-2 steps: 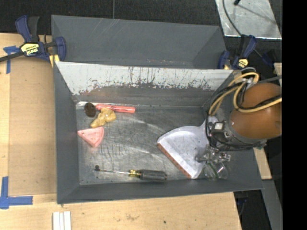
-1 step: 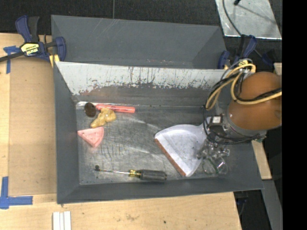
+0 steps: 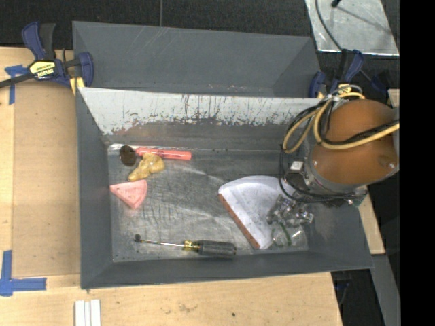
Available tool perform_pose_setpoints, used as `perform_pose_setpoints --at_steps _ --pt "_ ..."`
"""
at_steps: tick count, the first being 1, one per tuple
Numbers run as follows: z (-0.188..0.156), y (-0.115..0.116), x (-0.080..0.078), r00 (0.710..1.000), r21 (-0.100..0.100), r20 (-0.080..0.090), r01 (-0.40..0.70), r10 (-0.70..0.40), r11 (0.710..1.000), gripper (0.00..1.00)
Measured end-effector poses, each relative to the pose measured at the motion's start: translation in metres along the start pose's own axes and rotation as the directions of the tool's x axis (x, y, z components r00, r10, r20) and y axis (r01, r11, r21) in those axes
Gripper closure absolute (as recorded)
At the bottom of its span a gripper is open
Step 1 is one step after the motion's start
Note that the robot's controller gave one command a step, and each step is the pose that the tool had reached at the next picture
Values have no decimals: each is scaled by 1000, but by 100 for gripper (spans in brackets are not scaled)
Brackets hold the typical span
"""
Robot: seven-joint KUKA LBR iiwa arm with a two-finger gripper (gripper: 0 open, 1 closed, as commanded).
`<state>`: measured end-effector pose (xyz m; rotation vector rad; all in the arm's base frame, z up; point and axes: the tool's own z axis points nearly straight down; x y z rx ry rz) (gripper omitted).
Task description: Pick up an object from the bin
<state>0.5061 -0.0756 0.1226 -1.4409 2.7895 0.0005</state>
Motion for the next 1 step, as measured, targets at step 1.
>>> perform_pose_setpoints --at_steps 1 --pt "-122 -16 27 989 1 0 147 -147 989 100"
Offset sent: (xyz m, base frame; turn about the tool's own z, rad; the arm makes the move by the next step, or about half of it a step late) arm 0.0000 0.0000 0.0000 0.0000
